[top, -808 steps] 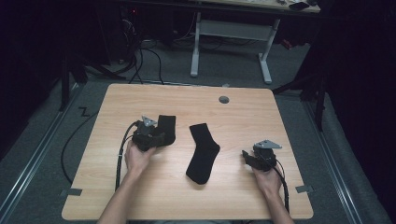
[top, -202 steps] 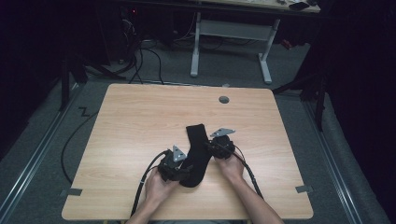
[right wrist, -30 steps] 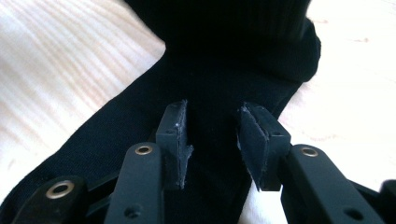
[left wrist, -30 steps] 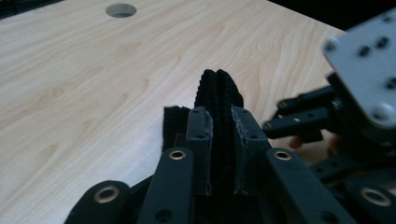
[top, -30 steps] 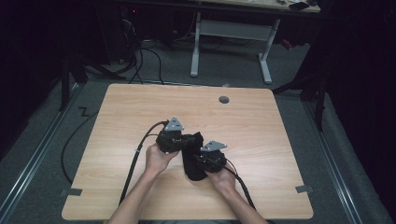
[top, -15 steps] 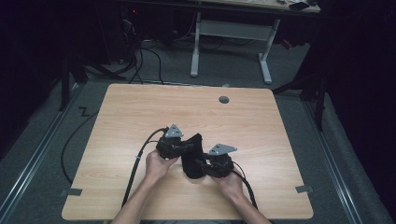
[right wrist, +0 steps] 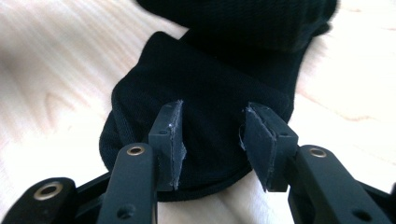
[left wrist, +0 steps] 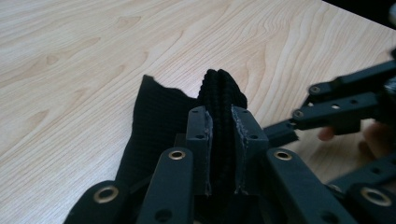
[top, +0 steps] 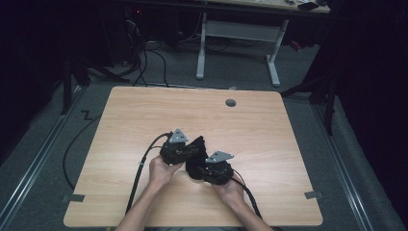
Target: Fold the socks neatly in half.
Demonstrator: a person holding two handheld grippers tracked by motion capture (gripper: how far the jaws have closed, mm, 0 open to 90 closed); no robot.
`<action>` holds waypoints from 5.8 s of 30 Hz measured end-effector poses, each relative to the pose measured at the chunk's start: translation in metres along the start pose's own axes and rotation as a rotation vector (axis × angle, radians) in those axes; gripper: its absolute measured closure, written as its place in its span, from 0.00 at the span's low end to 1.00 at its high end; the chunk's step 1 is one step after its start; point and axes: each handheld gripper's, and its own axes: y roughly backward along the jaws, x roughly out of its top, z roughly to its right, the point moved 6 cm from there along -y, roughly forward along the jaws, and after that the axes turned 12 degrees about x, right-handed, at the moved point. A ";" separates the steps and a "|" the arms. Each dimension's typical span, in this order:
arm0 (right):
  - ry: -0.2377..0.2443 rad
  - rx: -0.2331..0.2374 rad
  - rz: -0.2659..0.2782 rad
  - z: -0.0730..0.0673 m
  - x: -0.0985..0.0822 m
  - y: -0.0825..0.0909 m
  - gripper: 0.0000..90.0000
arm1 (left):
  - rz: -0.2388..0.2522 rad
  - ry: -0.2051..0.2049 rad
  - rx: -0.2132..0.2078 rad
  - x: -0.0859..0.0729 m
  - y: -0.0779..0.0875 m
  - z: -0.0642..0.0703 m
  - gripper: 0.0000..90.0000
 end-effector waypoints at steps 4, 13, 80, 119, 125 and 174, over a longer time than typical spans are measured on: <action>-0.004 -0.012 0.005 0.001 0.002 -0.003 0.64 | -0.008 -0.021 0.015 -0.002 0.002 0.004 0.87; -0.004 0.006 -0.019 0.002 0.004 -0.003 0.64 | -0.047 -0.041 0.037 -0.012 -0.009 0.003 0.86; -0.023 0.062 0.018 -0.009 0.006 0.019 0.69 | -0.021 -0.029 0.067 -0.031 0.014 0.018 0.60; -0.048 0.022 0.056 0.017 0.031 0.018 0.75 | -0.047 0.044 0.117 -0.033 -0.009 0.012 0.60; -0.086 0.011 -0.015 0.028 0.026 -0.003 0.74 | -0.111 0.022 0.110 -0.040 -0.018 0.017 0.59; 0.016 0.091 -0.017 0.005 0.009 0.006 0.66 | -0.147 0.208 0.162 -0.005 -0.047 -0.041 0.42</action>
